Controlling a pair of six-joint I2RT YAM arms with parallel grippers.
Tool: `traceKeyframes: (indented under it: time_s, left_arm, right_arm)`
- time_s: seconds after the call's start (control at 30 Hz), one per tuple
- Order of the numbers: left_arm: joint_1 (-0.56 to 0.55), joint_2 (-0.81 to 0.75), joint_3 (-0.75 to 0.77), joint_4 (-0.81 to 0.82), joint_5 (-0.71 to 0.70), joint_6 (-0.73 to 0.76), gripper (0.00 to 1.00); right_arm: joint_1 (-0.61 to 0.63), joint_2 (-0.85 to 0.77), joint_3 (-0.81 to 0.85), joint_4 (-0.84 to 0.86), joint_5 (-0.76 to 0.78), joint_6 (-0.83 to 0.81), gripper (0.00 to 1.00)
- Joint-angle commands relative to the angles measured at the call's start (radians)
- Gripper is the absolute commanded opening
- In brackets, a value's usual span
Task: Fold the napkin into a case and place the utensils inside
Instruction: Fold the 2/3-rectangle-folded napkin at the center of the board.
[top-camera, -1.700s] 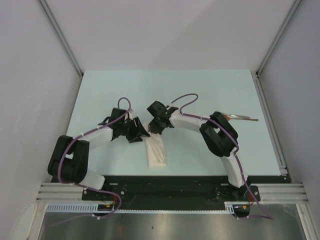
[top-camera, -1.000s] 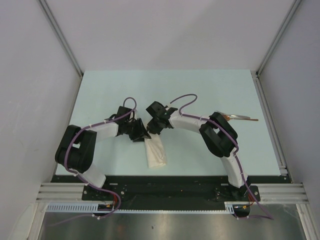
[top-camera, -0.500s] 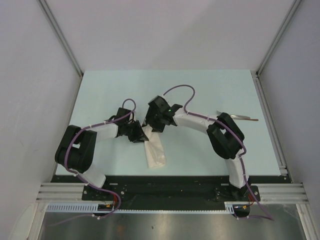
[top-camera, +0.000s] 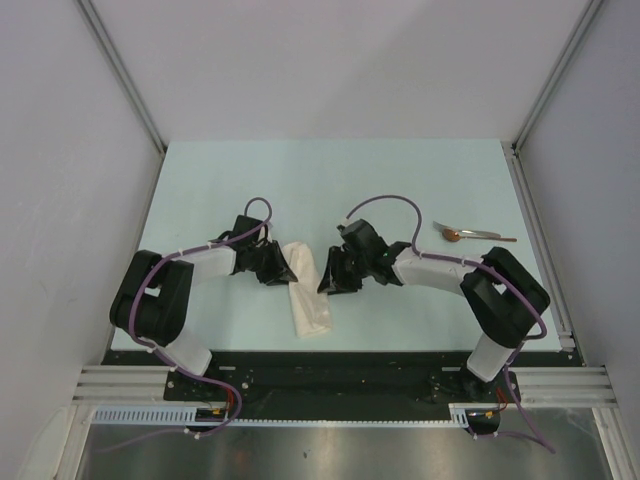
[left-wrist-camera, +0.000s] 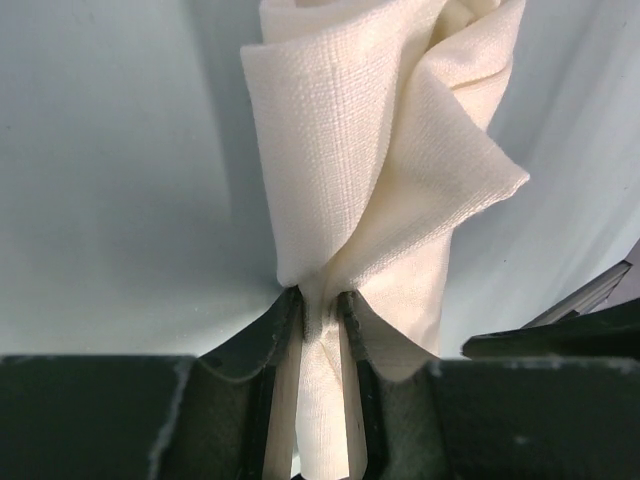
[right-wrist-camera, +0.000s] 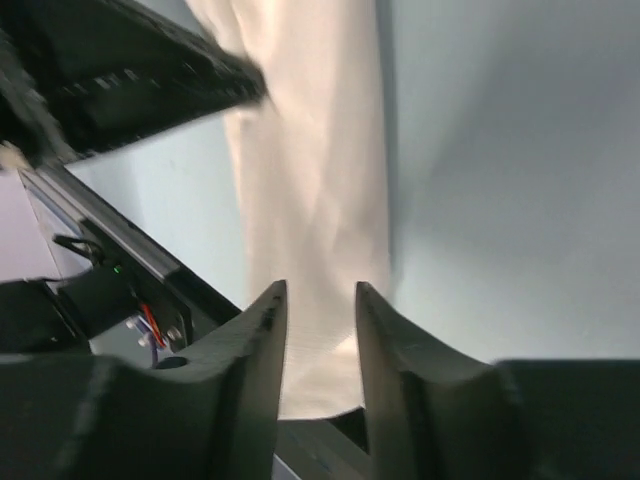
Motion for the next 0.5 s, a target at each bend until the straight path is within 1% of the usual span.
traceKeyframes:
  time_s: [0.0, 0.03, 0.1, 0.23, 0.3, 0.43, 0.47]
  left_arm:
    - [0.007, -0.025, 0.012, -0.043, -0.028, 0.033, 0.25]
    - [0.008, -0.025, 0.011, -0.045, -0.031, 0.035, 0.25]
    - [0.008, -0.026, 0.009, -0.046, -0.032, 0.033, 0.25]
    - [0.010, -0.048, 0.004, -0.039, -0.036, 0.030, 0.25]
    - [0.011, -0.061, 0.000, -0.031, -0.039, 0.027, 0.26]
    - [0.025, -0.100, 0.008, -0.040, -0.037, 0.025, 0.32]
    - [0.030, -0.113, 0.011, -0.040, -0.037, 0.025, 0.35]
  right_arm:
    - [0.004, -0.076, -0.103, 0.244, -0.082, 0.018, 0.31]
    - [0.019, -0.080, -0.113, 0.275, -0.079, 0.030, 0.26]
    - [0.041, -0.082, -0.130, 0.295, -0.058, 0.032, 0.24]
    - [0.076, -0.032, -0.127, 0.358, -0.076, 0.070, 0.19]
    - [0.101, -0.009, -0.117, 0.353, -0.063, 0.082, 0.17]
    - [0.131, 0.030, -0.130, 0.393, -0.050, 0.117, 0.13]
    - [0.136, 0.041, -0.132, 0.399, -0.047, 0.122, 0.13]
